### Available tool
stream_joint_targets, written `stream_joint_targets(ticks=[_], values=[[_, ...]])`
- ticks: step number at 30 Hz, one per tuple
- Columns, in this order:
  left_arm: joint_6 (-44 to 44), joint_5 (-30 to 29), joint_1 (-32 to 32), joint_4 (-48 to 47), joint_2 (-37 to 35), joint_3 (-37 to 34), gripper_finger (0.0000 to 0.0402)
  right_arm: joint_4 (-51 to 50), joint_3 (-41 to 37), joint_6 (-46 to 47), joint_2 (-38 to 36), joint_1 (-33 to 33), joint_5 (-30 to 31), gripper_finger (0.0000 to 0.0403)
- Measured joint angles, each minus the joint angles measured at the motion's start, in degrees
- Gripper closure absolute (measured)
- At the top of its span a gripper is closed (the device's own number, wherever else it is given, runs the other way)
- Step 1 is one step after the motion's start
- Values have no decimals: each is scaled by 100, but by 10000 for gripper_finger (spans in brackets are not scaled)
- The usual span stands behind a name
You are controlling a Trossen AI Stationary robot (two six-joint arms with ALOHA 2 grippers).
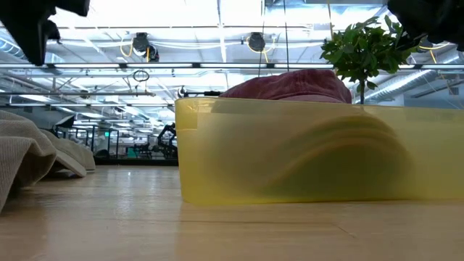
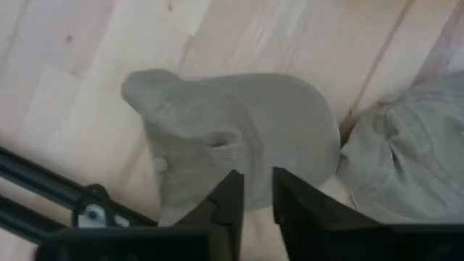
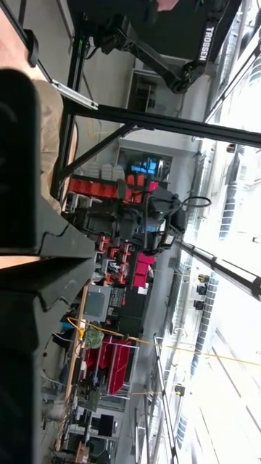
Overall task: Pick and place caps into container
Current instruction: Put the top brown cap into the yellow container
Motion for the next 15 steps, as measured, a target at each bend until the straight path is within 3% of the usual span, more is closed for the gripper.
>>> stream_joint_targets(ticks=[8, 15], values=[[252, 219, -7, 369, 0, -730, 162, -1, 0, 1, 0, 0, -2, 403], [205, 267, -7, 481, -4, -1180, 98, -1, 0, -2, 0, 0, -2, 403]])
